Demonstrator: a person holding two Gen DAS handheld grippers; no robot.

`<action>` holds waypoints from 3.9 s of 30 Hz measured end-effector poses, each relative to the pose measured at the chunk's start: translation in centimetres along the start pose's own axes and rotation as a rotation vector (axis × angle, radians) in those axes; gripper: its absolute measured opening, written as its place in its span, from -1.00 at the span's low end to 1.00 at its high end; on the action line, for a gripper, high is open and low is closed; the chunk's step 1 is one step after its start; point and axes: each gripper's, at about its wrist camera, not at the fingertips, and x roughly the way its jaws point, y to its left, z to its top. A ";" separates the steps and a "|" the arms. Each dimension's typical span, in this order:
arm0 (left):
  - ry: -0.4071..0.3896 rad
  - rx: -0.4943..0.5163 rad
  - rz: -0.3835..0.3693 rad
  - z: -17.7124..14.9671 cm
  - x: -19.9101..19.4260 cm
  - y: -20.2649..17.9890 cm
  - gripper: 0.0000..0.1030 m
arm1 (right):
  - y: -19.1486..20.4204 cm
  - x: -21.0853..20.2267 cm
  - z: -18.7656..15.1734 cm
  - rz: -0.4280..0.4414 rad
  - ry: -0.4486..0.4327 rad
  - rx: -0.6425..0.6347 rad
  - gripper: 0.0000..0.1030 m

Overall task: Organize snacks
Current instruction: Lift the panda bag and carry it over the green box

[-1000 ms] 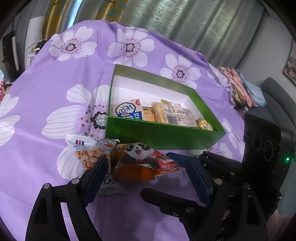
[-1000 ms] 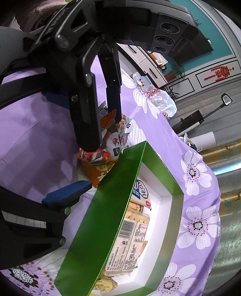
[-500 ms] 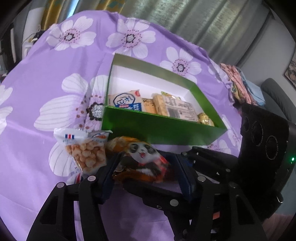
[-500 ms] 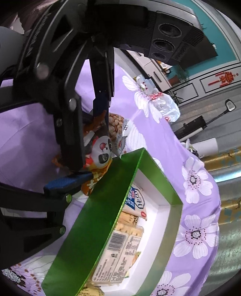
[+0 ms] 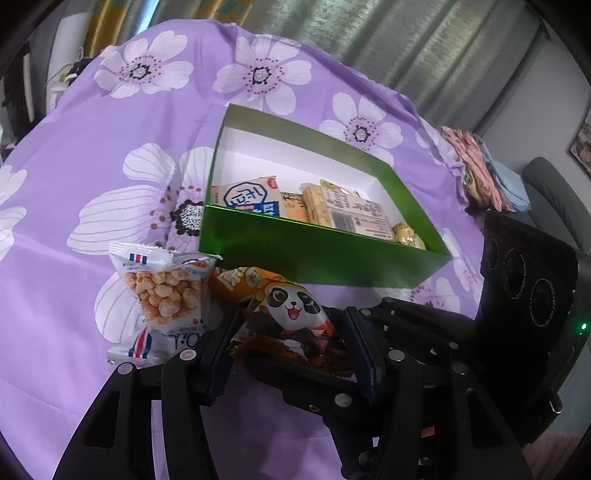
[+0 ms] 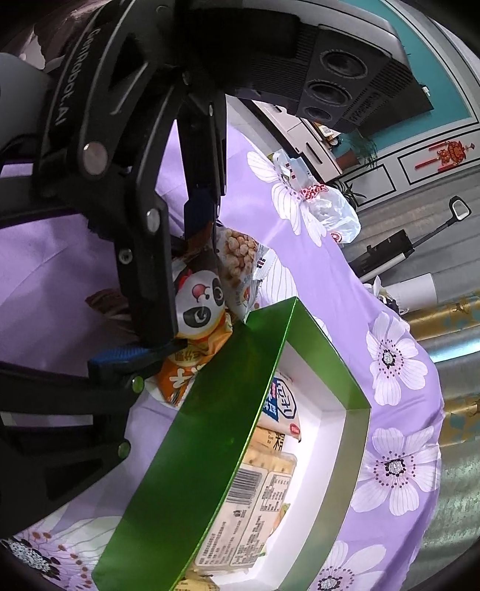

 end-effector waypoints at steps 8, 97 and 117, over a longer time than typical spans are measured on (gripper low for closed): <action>-0.001 0.028 -0.003 -0.1 -0.5 -1.5 0.08 | 0.1 -1.2 -0.2 -0.010 -0.018 0.004 -0.13; -0.074 0.333 -0.080 3.5 -1.4 -15.9 0.08 | -3.5 -14.2 -0.9 -0.190 -0.296 0.053 -0.13; -0.090 0.333 -0.078 5.6 -0.2 -15.3 0.08 | -4.8 -13.2 1.1 -0.201 -0.299 0.044 -0.13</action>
